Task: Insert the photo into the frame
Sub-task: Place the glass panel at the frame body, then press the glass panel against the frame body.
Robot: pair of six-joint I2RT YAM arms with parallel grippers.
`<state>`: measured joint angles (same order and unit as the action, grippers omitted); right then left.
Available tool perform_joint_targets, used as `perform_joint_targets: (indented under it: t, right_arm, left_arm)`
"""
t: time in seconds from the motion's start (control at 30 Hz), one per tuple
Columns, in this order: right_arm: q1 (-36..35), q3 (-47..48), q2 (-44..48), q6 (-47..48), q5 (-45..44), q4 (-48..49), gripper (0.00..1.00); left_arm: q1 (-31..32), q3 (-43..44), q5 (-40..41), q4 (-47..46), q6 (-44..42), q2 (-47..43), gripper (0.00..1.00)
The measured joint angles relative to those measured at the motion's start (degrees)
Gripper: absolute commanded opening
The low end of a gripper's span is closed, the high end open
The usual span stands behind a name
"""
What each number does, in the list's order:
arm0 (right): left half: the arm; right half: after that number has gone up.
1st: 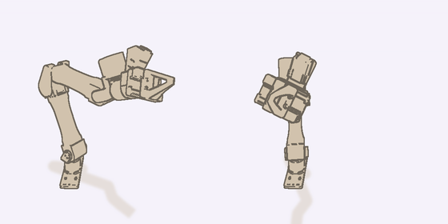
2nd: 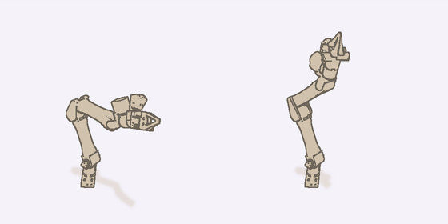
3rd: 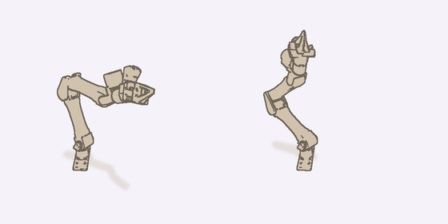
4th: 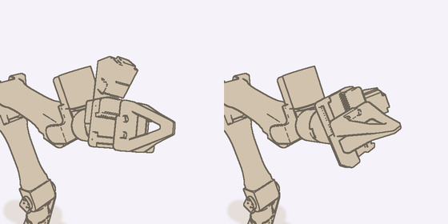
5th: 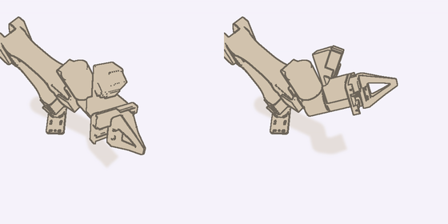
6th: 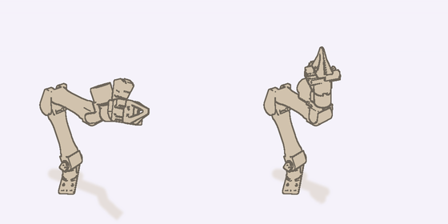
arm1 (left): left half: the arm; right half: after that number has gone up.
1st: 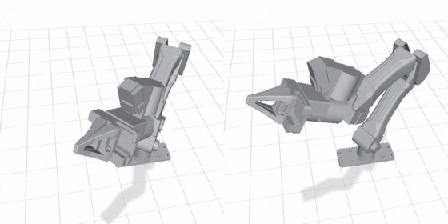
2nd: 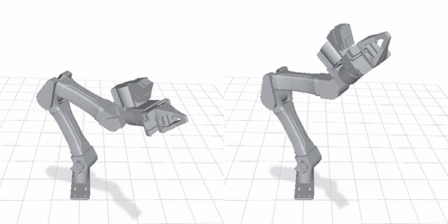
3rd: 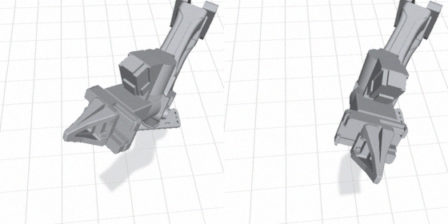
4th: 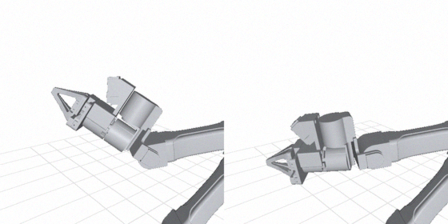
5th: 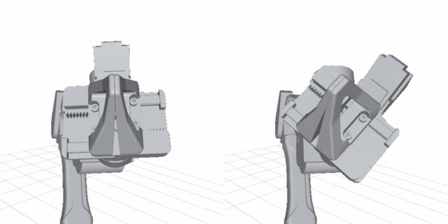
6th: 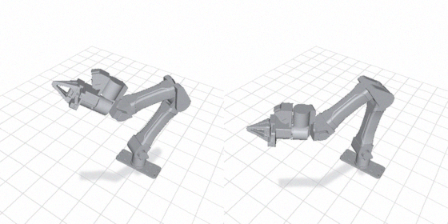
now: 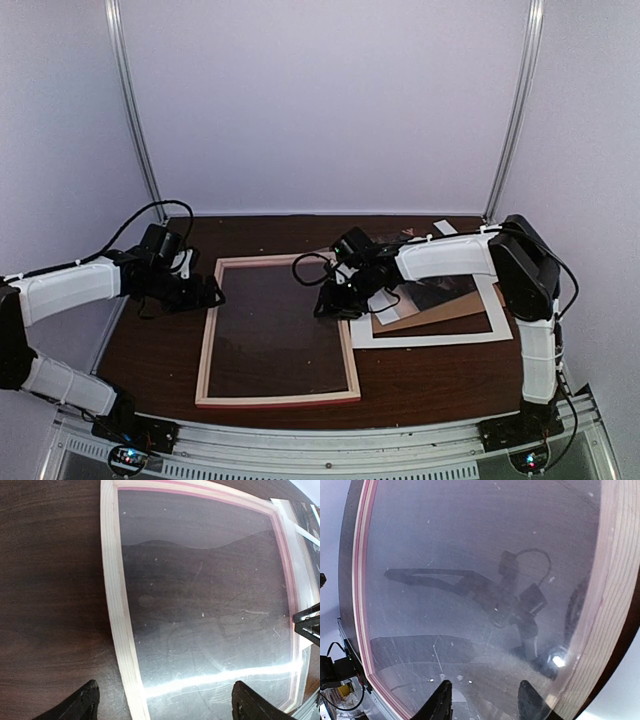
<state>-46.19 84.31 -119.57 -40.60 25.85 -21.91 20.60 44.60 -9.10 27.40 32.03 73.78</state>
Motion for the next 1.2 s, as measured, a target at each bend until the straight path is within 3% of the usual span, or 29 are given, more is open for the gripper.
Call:
perform_joint_targets:
  t: [0.33, 0.9, 1.2]
  right_arm:
    - [0.00, 0.72, 0.96, 2.97, -3.82, -4.26, 0.45]
    - [0.42, 0.90, 4.85, 6.62, -10.75, -8.15, 0.47]
    - [0.61, 2.99, 4.11, 8.11, -12.44, -9.60, 0.48]
  left_arm:
    - [3.72, -0.04, -2.16, -4.96, -0.02, 0.09, 0.97]
    - [15.63, 4.04, -1.97, -10.93, 0.70, 13.29, 0.97]
    - [17.11, 4.72, -0.63, -11.15, 0.87, 14.91, 0.97]
